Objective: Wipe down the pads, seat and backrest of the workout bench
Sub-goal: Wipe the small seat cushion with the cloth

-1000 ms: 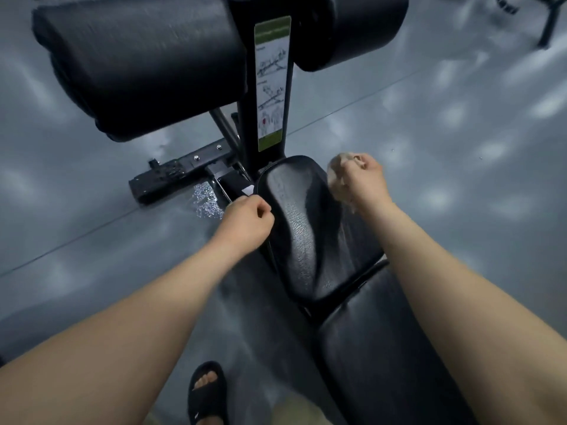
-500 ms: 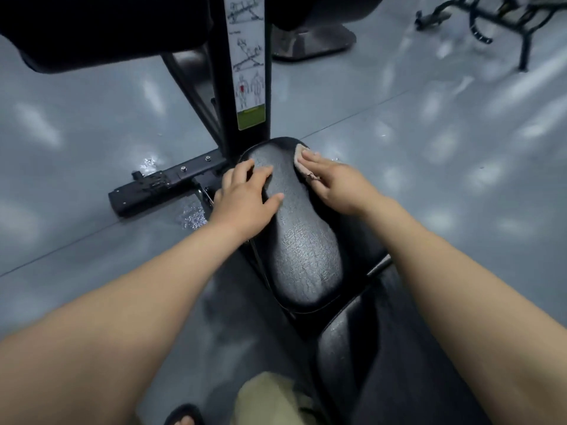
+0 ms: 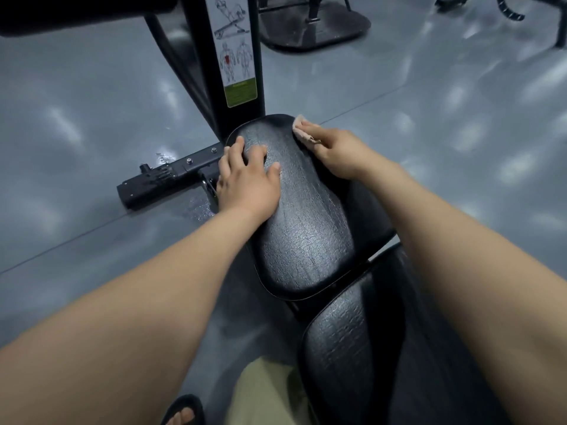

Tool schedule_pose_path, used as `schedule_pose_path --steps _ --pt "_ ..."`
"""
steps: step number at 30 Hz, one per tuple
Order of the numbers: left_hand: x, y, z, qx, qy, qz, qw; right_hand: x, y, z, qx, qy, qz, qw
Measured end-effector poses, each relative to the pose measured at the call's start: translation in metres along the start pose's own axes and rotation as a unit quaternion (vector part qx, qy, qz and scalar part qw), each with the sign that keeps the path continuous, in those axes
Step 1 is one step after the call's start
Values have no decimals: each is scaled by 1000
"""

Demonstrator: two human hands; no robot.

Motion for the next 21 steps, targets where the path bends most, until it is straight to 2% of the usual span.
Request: schedule_pose_path --steps 7,12,21 --pt "2 9 6 16 -37 59 997 35 -7 37 -12 33 -31 999" --pt "2 11 6 6 -43 66 997 12 -3 27 -27 16 -44 999" --pt "2 12 6 -11 -47 73 996 -10 -2 11 -86 -12 -3 996"
Point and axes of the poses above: each hand's wrist, its own x-axis away from the middle knuckle, its own y-axis out of the palm, z = x × y, the point moved 6 cm from there along -x, towards the middle knuckle, and after that the axes turned 12 degrees about -z, right-handed, at the moved point
